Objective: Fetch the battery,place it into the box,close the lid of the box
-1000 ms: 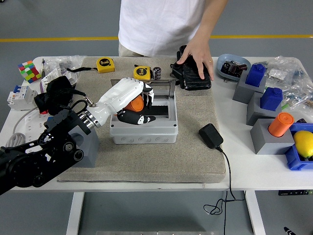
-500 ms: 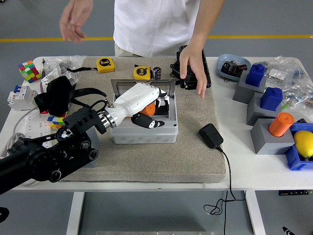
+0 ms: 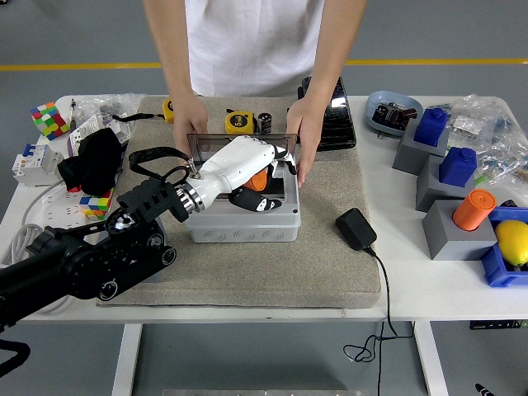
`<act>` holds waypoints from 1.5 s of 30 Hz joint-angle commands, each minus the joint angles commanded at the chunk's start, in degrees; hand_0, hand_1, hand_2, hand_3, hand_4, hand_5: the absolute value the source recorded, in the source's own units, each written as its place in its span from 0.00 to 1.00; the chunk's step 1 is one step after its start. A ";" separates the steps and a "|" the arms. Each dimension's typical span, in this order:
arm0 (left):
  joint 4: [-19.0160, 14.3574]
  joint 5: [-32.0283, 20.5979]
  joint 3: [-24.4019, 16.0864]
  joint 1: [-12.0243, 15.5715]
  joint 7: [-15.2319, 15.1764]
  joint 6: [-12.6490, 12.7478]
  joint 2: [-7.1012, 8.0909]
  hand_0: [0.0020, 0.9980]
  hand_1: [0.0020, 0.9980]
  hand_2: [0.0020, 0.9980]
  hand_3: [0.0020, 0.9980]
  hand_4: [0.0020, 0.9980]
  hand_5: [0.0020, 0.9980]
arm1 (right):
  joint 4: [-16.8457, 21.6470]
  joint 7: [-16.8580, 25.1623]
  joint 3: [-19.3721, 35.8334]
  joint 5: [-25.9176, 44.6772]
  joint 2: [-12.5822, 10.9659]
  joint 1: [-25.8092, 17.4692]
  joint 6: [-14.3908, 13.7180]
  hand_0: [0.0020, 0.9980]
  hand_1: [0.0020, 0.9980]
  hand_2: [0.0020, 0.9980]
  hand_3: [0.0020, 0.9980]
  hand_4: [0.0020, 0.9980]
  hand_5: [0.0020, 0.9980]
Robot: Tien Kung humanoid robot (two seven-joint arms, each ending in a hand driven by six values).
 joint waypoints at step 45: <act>-9.87 -6.66 -10.30 5.22 -8.51 4.83 2.66 0.39 0.49 0.47 0.56 1.00 0.30 | 0.00 0.55 -0.37 0.24 0.15 -0.02 0.13 0.68 0.68 0.68 0.58 1.00 0.48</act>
